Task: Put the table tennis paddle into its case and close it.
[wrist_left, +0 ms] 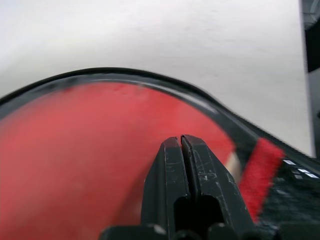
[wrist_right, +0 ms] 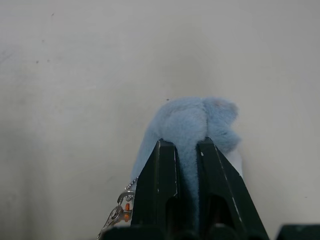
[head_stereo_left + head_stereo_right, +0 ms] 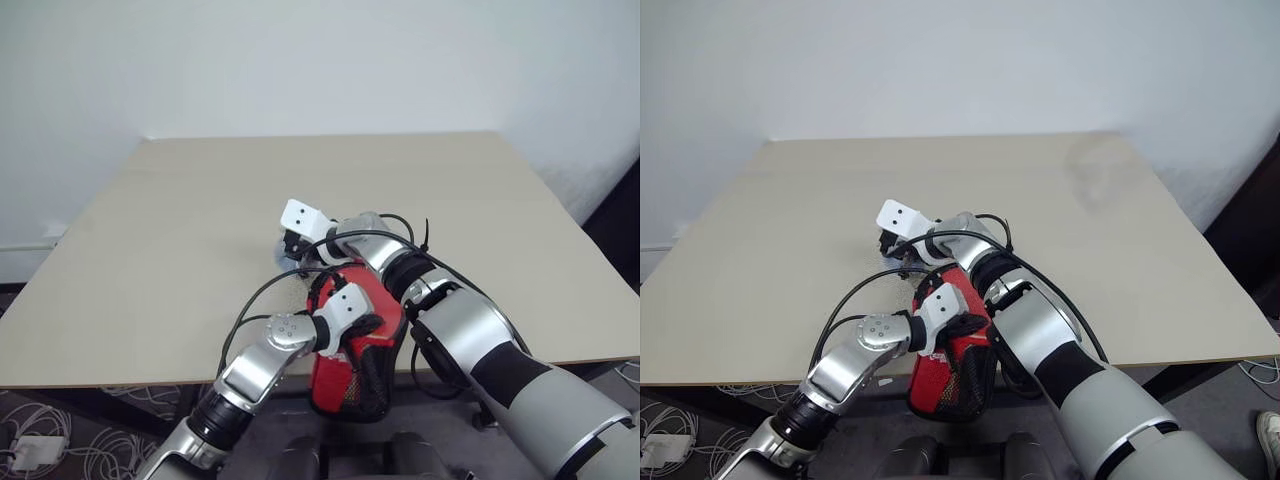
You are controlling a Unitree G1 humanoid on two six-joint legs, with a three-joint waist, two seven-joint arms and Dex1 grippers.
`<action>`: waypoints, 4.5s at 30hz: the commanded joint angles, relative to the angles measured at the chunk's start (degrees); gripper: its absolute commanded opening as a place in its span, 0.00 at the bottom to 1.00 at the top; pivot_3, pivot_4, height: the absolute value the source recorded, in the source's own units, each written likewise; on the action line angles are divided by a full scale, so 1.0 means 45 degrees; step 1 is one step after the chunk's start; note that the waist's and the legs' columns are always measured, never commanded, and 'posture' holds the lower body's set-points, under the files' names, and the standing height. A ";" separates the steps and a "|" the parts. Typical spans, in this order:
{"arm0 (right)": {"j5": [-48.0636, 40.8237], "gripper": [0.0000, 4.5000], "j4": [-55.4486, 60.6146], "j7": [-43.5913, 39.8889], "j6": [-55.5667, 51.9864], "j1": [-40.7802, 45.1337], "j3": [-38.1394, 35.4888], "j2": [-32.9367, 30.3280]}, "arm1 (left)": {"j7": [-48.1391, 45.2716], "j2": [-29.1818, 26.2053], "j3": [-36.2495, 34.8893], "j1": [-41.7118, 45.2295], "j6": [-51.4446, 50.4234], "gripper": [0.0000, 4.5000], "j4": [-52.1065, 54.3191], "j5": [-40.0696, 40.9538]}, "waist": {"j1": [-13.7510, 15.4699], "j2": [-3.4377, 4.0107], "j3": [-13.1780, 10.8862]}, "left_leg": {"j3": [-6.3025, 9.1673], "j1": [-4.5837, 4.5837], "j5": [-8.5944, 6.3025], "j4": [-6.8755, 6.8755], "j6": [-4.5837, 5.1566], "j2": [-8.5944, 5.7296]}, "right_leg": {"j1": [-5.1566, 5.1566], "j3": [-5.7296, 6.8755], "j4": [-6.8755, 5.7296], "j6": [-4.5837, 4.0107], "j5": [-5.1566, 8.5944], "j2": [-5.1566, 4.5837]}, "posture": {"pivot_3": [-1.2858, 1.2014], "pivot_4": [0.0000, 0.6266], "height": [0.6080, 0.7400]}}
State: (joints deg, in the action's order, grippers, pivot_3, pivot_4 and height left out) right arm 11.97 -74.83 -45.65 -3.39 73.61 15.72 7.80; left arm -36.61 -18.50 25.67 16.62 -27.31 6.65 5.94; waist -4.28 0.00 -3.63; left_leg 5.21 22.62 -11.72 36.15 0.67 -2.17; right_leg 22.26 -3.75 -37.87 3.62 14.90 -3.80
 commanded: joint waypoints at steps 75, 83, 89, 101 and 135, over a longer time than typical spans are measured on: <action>0.3156 0.00 -0.0505 0.2807 -0.0054 -0.0856 0.1526 -0.4370 | 0.0515 0.1188 -0.0866 -0.0222 0.2084 0.00 -0.3220 -0.0706 | 0.0057 0.0109 0.0230 | 0.0029 -0.0194 0.0020 -0.0021 0.0023 -0.0045 | -0.0236 0.0044 0.0046 -0.0013 0.0001 -0.0036 | 0.52 0.00 0.96; 0.3273 0.00 -0.0212 0.1977 0.0120 -0.1224 0.1789 -0.5130 | 0.0562 0.1349 -0.0898 -0.0296 0.2096 0.00 -0.3241 -0.0765 | 0.0229 0.0110 0.0230 | 0.0029 -0.0192 0.0020 -0.0019 0.0025 -0.0050 | -0.0240 0.0051 0.0050 -0.0012 0.0002 -0.0044 | 0.52 0.00 0.96; 0.3149 0.00 0.0222 0.1314 0.0163 -0.1660 0.1843 -0.5645 | 0.0597 0.1435 -0.0974 -0.0305 0.2115 0.00 -0.3302 -0.0793 | 0.0360 0.0110 0.0231 | 0.0024 -0.0192 0.0019 -0.0014 0.0027 -0.0057 | -0.0250 0.0055 0.0060 -0.0012 0.0004 -0.0051 | 0.52 0.00 0.96; 0.2797 0.08 0.1423 -0.0120 -0.0527 -0.2547 0.1592 -0.6256 | 0.0534 0.1453 -0.1029 -0.0161 0.2176 0.00 -0.3530 -0.0796 | 0.0367 0.0113 0.0241 | 0.0026 -0.0198 0.0018 -0.0010 0.0028 -0.0062 | -0.0287 0.0100 0.0086 -0.0010 0.0006 -0.0058 | 0.52 0.00 0.96; 0.2076 0.99 0.0667 -0.0970 -0.0480 0.0740 0.0666 -0.6079 | 0.0491 0.1540 -0.1149 0.0070 0.2488 0.00 -0.4090 -0.0989 | 0.0341 0.0157 0.0305 | 0.0027 -0.0218 0.0009 -0.0022 0.0029 -0.0042 | -0.0274 0.0074 0.0079 0.0045 0.0053 -0.0053 | 0.52 0.00 0.96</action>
State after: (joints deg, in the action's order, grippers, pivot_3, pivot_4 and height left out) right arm 20.76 -71.54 -52.54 -7.13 76.05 18.94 -19.52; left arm -35.12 -11.07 20.64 17.07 -15.13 -8.54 3.21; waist -2.74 0.70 -2.26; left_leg 5.33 21.63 -11.68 36.04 0.81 -2.36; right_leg 21.03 -3.42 -37.52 3.82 15.14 -4.04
